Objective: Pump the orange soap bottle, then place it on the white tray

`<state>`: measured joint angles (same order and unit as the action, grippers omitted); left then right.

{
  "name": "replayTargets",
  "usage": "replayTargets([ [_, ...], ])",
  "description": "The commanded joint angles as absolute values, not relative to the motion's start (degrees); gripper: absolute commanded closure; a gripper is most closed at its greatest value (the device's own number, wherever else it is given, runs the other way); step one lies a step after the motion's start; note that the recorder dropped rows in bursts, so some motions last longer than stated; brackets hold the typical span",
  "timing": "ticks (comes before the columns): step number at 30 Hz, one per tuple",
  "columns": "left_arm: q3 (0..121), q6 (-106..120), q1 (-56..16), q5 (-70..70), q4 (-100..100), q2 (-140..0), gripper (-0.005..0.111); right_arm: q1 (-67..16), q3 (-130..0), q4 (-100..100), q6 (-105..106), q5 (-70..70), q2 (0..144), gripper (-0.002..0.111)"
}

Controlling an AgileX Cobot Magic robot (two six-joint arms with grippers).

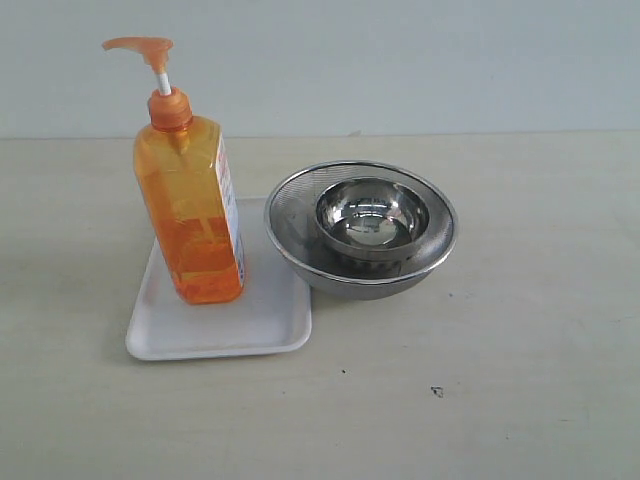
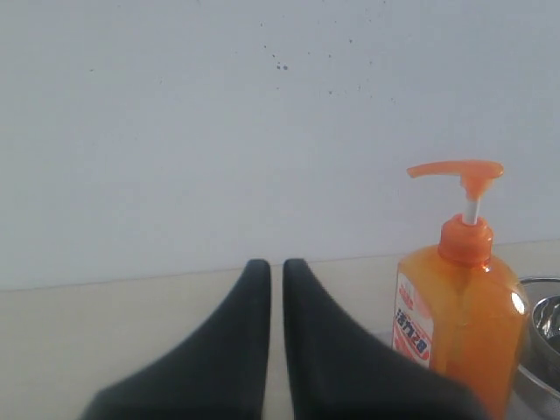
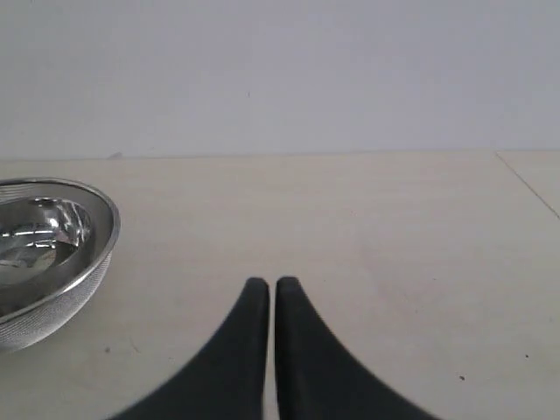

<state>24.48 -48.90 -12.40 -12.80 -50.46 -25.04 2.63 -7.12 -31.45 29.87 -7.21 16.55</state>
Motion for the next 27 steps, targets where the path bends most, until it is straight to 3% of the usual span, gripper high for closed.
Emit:
replayTargets([
  [1,24.27,-49.47,-12.63,-12.02,-50.12,-24.98,0.102,2.83,-2.93,-31.39,29.44,-5.26,9.61,0.108],
  [5,24.27,-49.47,-12.63,-12.02,-50.12,-24.98,0.102,2.83,0.00,-27.80,24.83,-5.26,3.95,0.108],
  [13,24.27,-49.47,-12.63,-12.02,-50.12,-24.98,0.102,2.83,0.00,-3.54,-5.29,-17.77,0.00,0.108],
  [27,24.27,-49.47,-12.63,-12.02,-50.12,-24.98,0.102,1.01,0.00,-1.28,-0.42,-18.66,0.00,0.108],
])
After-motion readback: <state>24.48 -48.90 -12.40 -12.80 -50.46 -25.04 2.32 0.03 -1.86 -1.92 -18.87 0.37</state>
